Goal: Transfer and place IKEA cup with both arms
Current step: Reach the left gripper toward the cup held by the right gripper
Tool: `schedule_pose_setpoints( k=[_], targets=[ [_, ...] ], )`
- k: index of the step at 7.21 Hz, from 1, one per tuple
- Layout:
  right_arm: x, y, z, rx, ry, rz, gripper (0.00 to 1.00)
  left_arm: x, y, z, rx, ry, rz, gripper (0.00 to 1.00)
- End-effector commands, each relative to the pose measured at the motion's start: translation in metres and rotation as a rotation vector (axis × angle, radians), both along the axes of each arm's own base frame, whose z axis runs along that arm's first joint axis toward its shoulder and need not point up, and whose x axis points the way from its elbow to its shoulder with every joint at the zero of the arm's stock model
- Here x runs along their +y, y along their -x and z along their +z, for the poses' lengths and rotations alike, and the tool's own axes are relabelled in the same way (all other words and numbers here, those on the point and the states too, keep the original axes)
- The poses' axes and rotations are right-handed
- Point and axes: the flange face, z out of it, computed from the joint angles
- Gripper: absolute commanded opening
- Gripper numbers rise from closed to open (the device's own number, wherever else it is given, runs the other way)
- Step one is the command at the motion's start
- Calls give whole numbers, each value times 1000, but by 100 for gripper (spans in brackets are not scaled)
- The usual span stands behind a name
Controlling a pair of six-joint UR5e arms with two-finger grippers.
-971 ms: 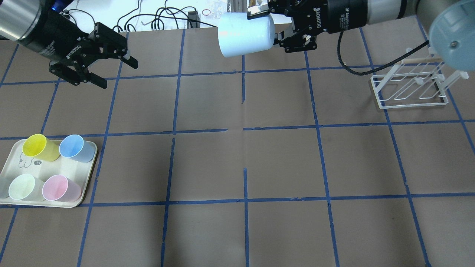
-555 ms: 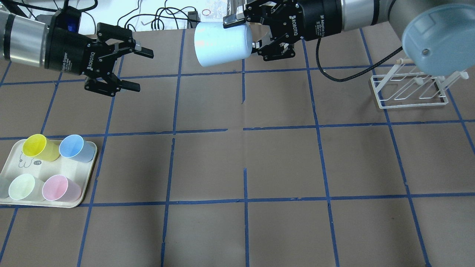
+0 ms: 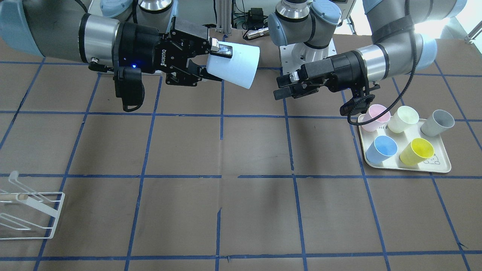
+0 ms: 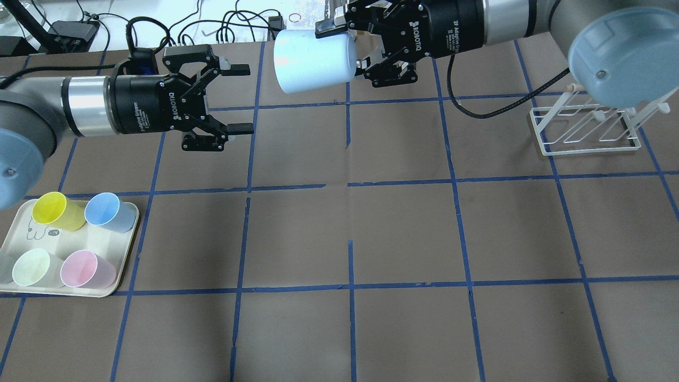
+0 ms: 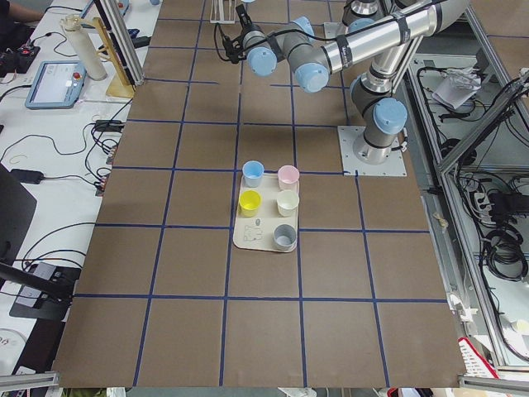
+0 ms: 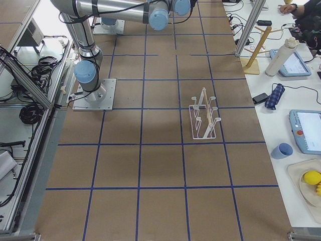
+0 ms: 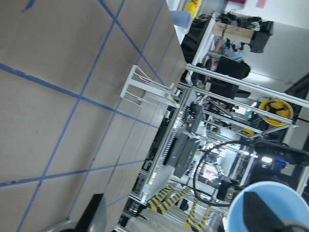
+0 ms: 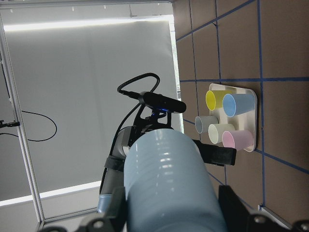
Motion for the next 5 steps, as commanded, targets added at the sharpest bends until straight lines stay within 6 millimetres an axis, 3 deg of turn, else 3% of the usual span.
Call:
schedule_pose_setpoints(
  k=[1, 4, 5],
  targets=[
    [-1, 0, 0, -3, 4, 0, 49, 15, 33, -12, 69, -17, -34, 100],
    [-2, -2, -1, 12, 17, 6, 50, 10, 42, -4, 178, -14, -2, 100],
    [-2, -2, -1, 11, 17, 6, 50, 9, 41, -10, 177, -14, -1, 100]
  ],
)
